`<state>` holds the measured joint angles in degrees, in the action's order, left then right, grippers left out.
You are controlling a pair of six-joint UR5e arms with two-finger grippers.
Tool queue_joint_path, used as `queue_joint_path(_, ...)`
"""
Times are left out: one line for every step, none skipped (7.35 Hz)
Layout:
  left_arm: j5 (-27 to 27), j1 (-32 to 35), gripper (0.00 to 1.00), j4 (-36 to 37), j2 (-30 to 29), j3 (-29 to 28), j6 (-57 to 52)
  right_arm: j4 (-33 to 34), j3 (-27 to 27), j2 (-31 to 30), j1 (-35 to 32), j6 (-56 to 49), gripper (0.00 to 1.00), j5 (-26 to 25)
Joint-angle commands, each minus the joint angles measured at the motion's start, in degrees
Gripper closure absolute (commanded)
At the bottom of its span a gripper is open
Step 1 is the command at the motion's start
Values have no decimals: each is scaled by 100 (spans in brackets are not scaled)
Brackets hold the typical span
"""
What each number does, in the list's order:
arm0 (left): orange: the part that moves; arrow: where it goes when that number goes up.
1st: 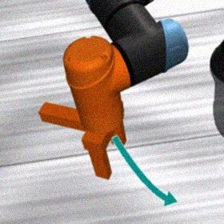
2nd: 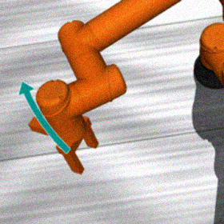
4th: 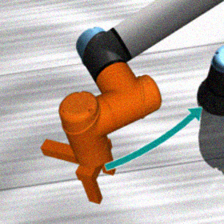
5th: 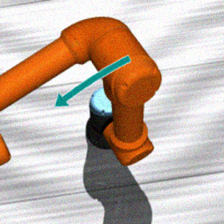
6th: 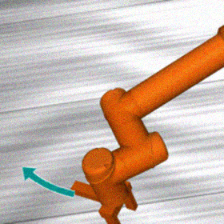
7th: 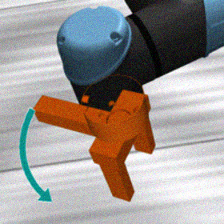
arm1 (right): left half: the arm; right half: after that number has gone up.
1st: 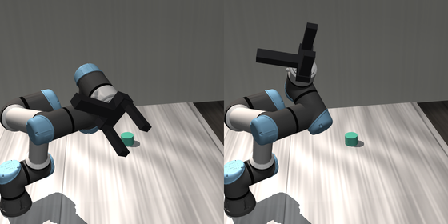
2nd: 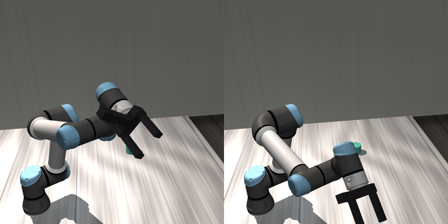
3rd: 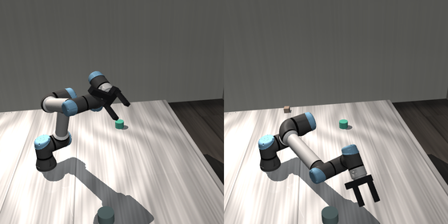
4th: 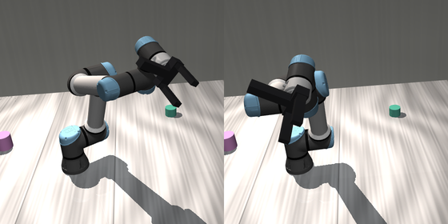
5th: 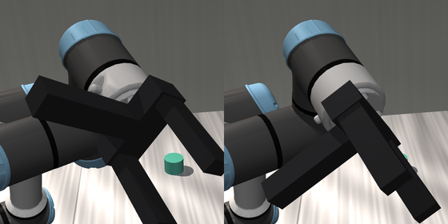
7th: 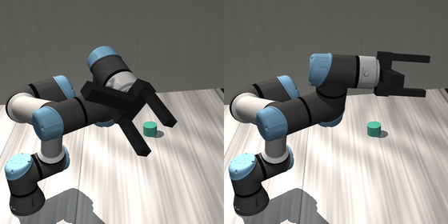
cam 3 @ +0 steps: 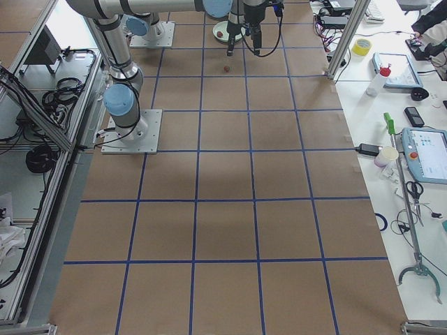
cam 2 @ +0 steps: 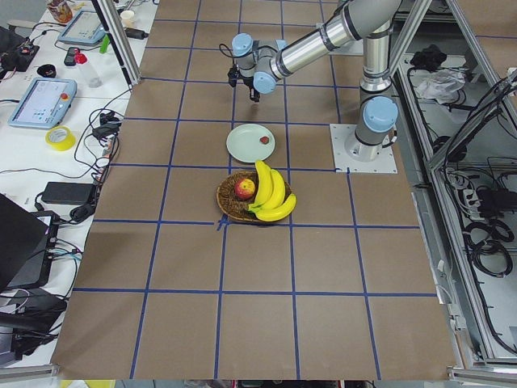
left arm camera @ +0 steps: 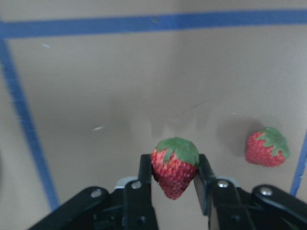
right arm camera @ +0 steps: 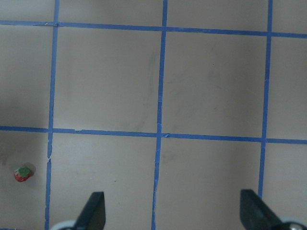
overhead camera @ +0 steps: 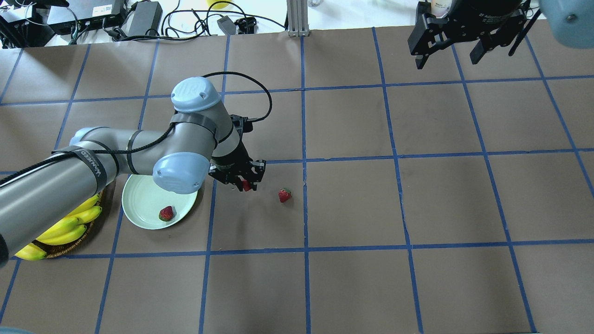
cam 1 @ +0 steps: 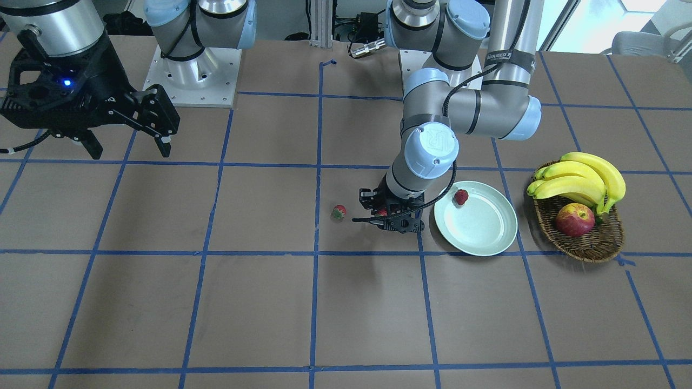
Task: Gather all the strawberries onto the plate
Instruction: 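Carry the strawberry over the plate and release it inside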
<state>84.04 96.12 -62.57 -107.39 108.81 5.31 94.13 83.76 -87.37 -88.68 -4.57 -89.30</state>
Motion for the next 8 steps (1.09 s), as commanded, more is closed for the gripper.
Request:
queue_joint_path(384,-671,100,-1183,105,-849,-291,0,0,0,0,0,0,0)
queue_joint_path(794,-996,100,-1222,105,-852,-607,0,0,0,0,0,0,0)
queue_joint_path(1216,-1312,100,-1178,61,-687,-880,0,0,0,0,0,0,0)
queue_joint_path(1324,-1611,100,-1152,52,-555,-1161,0,0,0,0,0,0,9)
queue_joint_path(1334,-1858,100,-1152,-9,-536,-1512,0,0,0,0,0,0,9)
queue_joint_path(1334,-2026,100,-1160,-44,-518,-1559,0,0,0,0,0,0,9)
queue_joint_path(1334,-2036,100,-1152,-62,-405,-1585,0,0,0,0,0,0,9)
queue_joint_path(1352,-2054,83,-1126,-115,-360,-1577,0,0,0,0,0,0,9)
